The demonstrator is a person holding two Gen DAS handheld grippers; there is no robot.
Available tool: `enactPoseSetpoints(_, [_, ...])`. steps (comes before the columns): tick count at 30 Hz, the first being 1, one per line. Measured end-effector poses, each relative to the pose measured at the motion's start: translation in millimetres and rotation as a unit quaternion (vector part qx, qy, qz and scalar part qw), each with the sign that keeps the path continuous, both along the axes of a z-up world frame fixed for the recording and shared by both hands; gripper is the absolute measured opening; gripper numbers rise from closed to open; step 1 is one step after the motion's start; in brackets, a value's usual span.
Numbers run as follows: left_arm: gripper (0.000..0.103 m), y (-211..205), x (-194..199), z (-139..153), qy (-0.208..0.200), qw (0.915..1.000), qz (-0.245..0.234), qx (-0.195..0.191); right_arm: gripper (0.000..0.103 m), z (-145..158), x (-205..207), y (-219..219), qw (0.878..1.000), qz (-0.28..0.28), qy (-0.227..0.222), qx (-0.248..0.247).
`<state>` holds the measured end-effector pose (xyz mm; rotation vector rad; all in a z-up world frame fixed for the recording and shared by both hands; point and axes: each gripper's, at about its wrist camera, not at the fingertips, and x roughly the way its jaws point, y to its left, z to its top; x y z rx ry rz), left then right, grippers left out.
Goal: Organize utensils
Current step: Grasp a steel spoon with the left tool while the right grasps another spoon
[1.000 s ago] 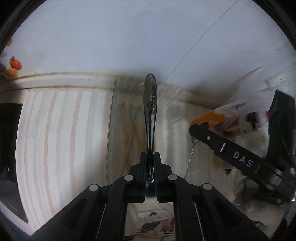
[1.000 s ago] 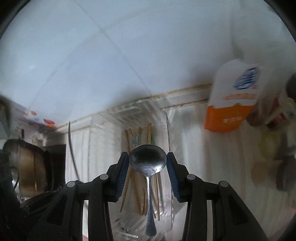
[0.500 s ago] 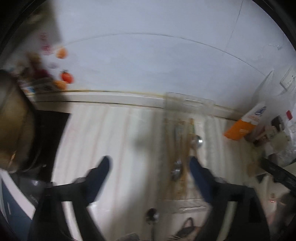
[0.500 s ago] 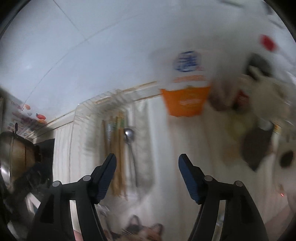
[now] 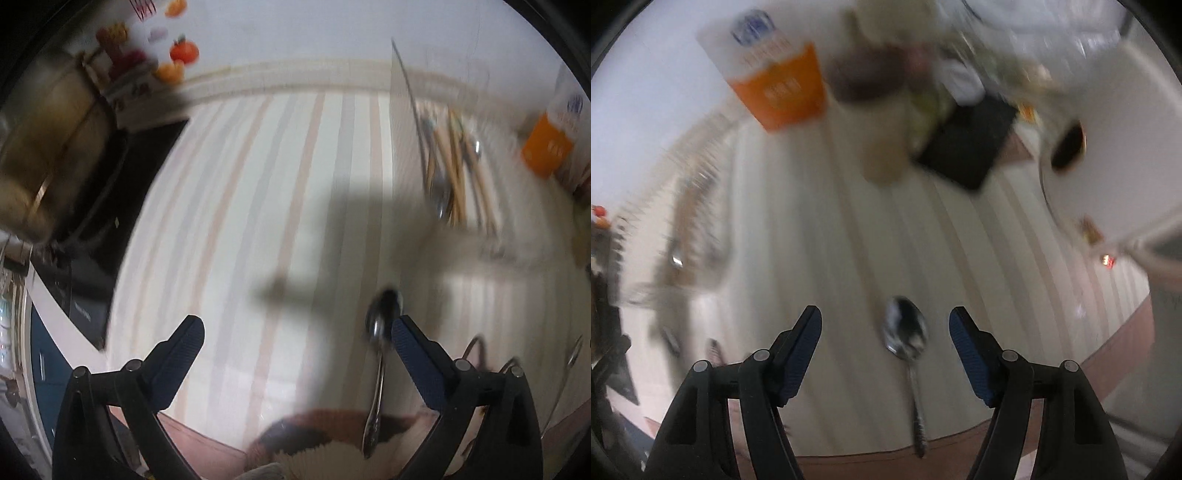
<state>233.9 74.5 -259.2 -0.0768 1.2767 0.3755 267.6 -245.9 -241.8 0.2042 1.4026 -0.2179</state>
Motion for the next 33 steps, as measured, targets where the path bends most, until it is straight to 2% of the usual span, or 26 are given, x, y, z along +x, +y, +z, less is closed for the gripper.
enactPoseSetpoints(6, [0.103, -8.4, -12.8, -28.5, 0.030, 0.9995, 0.003, -0.008, 0.075, -48.4, -11.3, -1.5, 0.999, -0.003, 0.030, -0.024])
enactPoseSetpoints(7, [0.103, -7.8, -14.1, -30.6, 0.032, 0.9994, 0.003, -0.010, 0.071, -46.8, -13.8, 1.4, 0.999, -0.001, 0.013, -0.033])
enactPoseSetpoints(9, [0.103, -7.6, -16.4, -33.3, 0.036, 0.9993, 0.003, -0.013, 0.054, -45.8, -15.9, 7.9, 0.999, 0.004, 0.004, -0.043])
enactPoseSetpoints(10, [0.103, -7.4, -17.1, -34.5, 0.036, 0.9992, 0.003, -0.015, 0.049, -44.9, -16.1, 11.1, 0.999, 0.008, 0.000, -0.044])
enactPoseSetpoints(11, [0.103, -7.0, -17.2, -35.8, 0.037, 0.9992, 0.004, -0.017, 0.038, -44.1, -16.5, 13.4, 0.999, 0.011, -0.004, -0.045])
enactPoseSetpoints(17, [0.103, -4.5, -7.8, -42.9, 0.044, 0.9986, 0.003, -0.030, 0.038, -44.7, -14.4, 49.3, 0.998, 0.053, -0.012, -0.017])
enactPoseSetpoints(22, [0.103, -6.1, 6.5, -52.4, 0.050, 0.9968, -0.004, -0.062, 0.038, -42.6, -5.5, 98.8, 0.995, 0.097, -0.004, 0.017])
enactPoseSetpoints(27, [0.102, -13.6, 26.3, -60.2, 0.051, 0.9952, -0.023, -0.080, 0.038, -41.6, 1.4, 131.1, 0.992, 0.126, 0.005, 0.003])
enactPoseSetpoints(29, [0.099, -16.6, 30.9, -62.6, 0.050, 0.9949, -0.030, -0.083, 0.038, -40.9, 4.4, 133.4, 0.993, 0.122, 0.009, 0.007])
enactPoseSetpoints(31, [0.087, -18.6, 34.2, -64.5, 0.050, 0.9943, -0.033, -0.088, 0.038, -40.4, 6.8, 132.5, 0.993, 0.121, 0.014, 0.011])
enactPoseSetpoints(33, [0.082, -19.7, 38.0, -64.6, 0.044, 0.9938, -0.036, -0.096, 0.038, -39.7, 7.8, 132.0, 0.992, 0.121, 0.016, 0.013])
